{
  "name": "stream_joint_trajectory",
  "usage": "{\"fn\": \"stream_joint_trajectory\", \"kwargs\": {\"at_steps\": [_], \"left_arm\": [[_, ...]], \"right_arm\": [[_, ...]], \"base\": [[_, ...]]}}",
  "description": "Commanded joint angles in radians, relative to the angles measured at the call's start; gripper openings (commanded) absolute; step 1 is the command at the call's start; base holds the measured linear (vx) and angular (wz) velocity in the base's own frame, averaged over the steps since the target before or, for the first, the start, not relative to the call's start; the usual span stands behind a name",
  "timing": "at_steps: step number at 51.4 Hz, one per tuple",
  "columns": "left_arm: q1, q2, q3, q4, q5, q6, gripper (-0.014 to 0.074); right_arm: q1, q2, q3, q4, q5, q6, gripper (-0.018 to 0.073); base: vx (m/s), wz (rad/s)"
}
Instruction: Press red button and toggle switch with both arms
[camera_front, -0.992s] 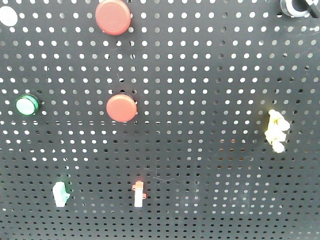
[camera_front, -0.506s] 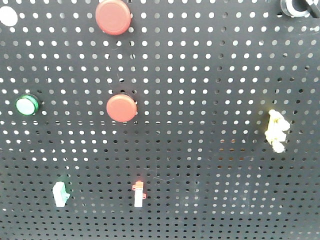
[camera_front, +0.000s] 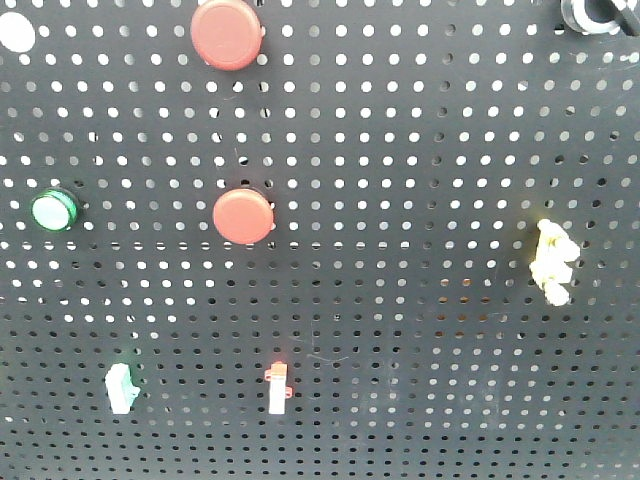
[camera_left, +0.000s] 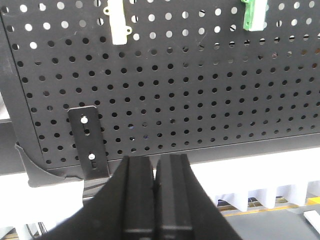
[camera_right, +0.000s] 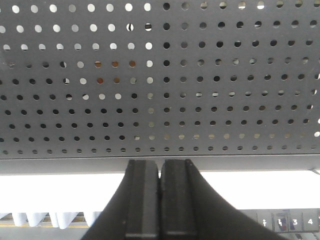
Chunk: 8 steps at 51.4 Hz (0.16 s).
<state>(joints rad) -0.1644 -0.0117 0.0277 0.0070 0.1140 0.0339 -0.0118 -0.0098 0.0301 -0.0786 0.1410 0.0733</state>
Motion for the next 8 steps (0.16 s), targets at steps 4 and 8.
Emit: {"fn": "stream_joint_trajectory", "kwargs": {"at_steps": [4,8], "left_arm": [[0.001,-0.016,0.035,-0.007,-0.077,-0.001,0.0001],[0.001,-0.016,0.035,-0.007,-0.077,-0.001,0.0001]], "right_arm": [[-0.006,-0.018,0.012,-0.014,-0.077,-0.006,-0.0003],[-0.006,-0.018,0.012,-0.014,-0.077,-0.006,-0.0003]], "base": [[0.0,0.0],[0.0,0.0]]}}
